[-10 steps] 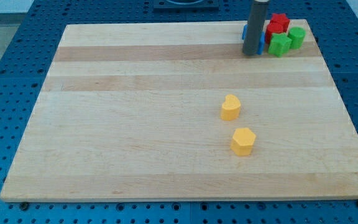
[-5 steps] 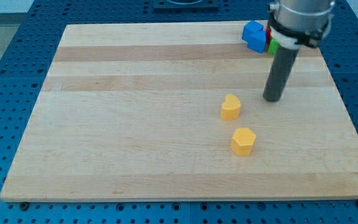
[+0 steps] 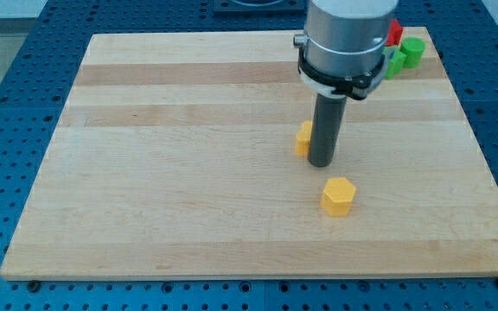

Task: Push the yellow heart to the top center

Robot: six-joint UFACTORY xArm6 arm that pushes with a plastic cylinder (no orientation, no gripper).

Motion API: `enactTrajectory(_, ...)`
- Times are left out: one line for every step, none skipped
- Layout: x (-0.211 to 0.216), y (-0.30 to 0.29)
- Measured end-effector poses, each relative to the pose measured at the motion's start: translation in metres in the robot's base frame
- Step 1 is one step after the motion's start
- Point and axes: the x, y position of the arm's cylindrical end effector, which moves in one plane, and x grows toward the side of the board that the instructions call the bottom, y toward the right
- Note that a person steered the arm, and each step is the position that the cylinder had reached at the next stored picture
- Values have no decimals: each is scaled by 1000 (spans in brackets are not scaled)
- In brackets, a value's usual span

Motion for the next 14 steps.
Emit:
enactTrajectory(-20, -12)
enactTrajectory(-37, -22)
enactTrajectory(-55, -33)
enactTrajectory(-73, -42)
enactTrajectory(-86, -56)
enactTrajectory(-93, -69)
enactTrajectory(-107, -70)
enactTrajectory(-127, -70)
enactTrajectory(-144, -70)
enactTrajectory(-157, -70)
enactTrajectory(-174, -70)
enactTrajectory(-188, -70)
enactTrajectory(-200, -70)
enactTrajectory(-211, -71)
